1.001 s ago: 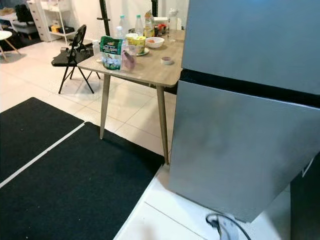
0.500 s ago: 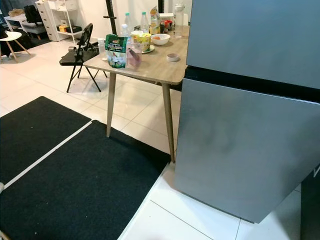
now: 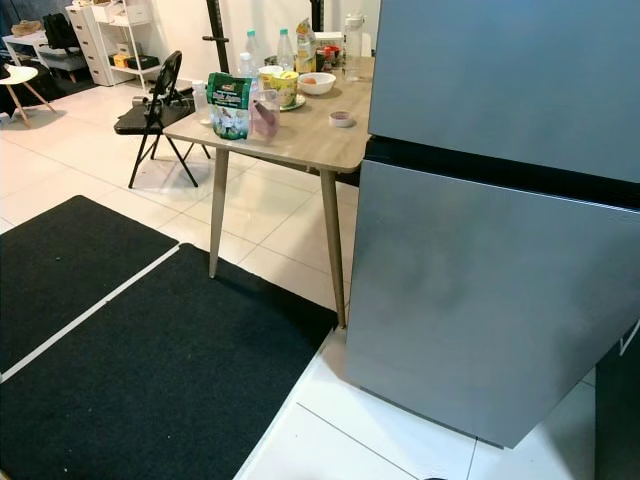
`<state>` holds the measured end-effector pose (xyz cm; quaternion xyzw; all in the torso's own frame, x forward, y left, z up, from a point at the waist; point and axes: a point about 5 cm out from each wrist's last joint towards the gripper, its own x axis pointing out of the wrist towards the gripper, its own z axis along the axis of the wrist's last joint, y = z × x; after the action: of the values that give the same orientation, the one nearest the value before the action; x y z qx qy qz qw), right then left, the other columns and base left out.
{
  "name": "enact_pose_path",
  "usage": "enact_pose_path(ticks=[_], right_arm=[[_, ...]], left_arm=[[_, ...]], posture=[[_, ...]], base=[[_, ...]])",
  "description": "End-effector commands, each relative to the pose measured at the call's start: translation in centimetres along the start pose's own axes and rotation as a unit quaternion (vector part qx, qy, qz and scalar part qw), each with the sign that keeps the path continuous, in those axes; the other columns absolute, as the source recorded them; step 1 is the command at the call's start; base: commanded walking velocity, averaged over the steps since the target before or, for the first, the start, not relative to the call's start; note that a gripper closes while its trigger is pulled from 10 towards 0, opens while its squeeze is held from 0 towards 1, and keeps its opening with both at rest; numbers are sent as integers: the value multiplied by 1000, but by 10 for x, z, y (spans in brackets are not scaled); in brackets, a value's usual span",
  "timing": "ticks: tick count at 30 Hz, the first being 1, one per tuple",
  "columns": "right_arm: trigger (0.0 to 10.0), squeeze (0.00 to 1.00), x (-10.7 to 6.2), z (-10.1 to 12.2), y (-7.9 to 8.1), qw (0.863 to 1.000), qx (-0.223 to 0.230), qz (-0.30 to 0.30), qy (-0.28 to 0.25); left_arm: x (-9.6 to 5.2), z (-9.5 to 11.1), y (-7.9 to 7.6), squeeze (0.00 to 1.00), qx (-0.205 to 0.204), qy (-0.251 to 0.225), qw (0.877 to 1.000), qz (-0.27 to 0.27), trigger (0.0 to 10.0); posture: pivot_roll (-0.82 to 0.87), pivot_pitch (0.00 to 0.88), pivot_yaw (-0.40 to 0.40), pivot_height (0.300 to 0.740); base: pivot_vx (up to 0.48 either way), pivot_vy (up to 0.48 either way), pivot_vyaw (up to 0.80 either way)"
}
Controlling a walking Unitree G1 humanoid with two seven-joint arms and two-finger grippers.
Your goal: Restocking fridge
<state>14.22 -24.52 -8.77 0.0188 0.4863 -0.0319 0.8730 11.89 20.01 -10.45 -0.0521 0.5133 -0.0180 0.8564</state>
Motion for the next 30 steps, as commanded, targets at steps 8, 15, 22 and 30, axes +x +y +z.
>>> enact_pose_path(ticks=[8, 15, 22, 30], right_arm=[[10000, 0, 0, -2, 0, 1000, -3, -4, 9], [10000, 0, 2, 3, 3, 1000, 2, -4, 7], [10000, 0, 2, 6, 1, 1000, 6, -6, 6], [10000, 0, 2, 5, 0, 1000, 1, -10, 15]], left_arm=[[-1, -8, -2, 0, -13, 12, 1000, -8, 10000], [1, -1, -3, 0, -14, 4, 1000, -7, 10000], [1, 1, -3, 0, -12, 2, 1000, -7, 10000], [1, -3, -6, 0, -12, 8, 1000, -9, 10000]], posture=[[-69, 57, 13, 740], [-65, 23, 7, 740], [-62, 12, 5, 740], [-66, 16, -3, 740]], base=[[0, 0, 0], [275, 0, 0], [318, 0, 0], [307, 0, -151]])
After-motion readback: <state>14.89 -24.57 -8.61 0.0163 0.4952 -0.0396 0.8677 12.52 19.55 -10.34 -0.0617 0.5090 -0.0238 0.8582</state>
